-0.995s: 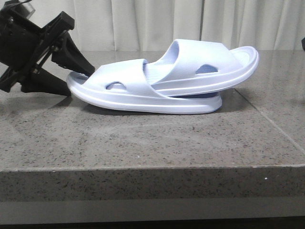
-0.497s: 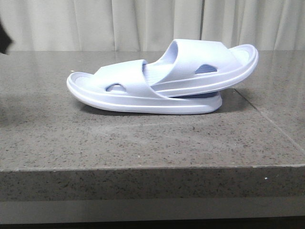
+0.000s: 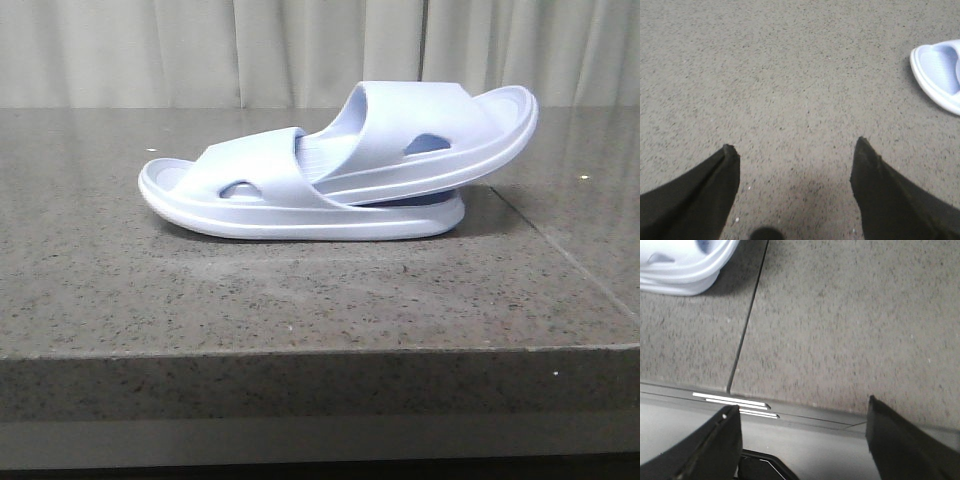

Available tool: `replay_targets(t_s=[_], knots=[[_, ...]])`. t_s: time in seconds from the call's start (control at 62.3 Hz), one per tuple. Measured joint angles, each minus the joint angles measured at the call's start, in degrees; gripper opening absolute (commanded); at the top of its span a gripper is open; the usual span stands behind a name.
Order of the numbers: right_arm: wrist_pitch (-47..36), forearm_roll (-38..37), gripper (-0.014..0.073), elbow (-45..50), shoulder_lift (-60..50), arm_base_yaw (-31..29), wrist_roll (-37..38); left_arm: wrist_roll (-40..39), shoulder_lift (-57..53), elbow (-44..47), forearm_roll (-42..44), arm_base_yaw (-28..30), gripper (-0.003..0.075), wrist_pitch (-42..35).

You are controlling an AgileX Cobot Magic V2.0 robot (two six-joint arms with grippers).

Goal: Insert blue slippers together front up

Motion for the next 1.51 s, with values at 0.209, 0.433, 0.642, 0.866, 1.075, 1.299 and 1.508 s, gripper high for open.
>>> replay_targets(t_s=[0.209, 0.433, 0.642, 0.866, 1.075, 1.299, 1.508], knots=[[3.61, -0.09, 0.054, 3.17, -9.24, 0.06, 0.64, -0.2, -8.41, 3.87, 0.09, 0.0, 0.0471, 2.32], [4.09, -0.12, 0.0497, 3.69, -13.36, 0.06, 0.87, -0.28, -10.11, 5.25, 0.09, 0.0, 0.0403, 2.55], [4.19, -0.12, 0.0181, 3.69, -13.48, 0.13, 1.1, -0.28, -10.11, 5.3, 0.09, 0.0, 0.0182, 2.45], [4.19, -0.12, -0.0074, 3.73, -13.48, 0.13, 1.1, -0.28, -10.11, 5.3, 0.09, 0.0, -0.0008, 1.86], [4.19, -0.12, -0.0068, 3.73, -13.48, 0.13, 1.1, -0.28, -10.11, 5.39, 0.09, 0.0, -0.002, 0.14], [5.36, -0.12, -0.0068, 3.73, -13.48, 0.13, 1.1, -0.28, -10.11, 5.39, 0.09, 0.0, -0.002, -0.53], [5.45, -0.12, -0.0068, 3.73, -13.48, 0.13, 1.2, -0.28, -10.11, 5.39, 0.09, 0.0, -0.002, -0.53]])
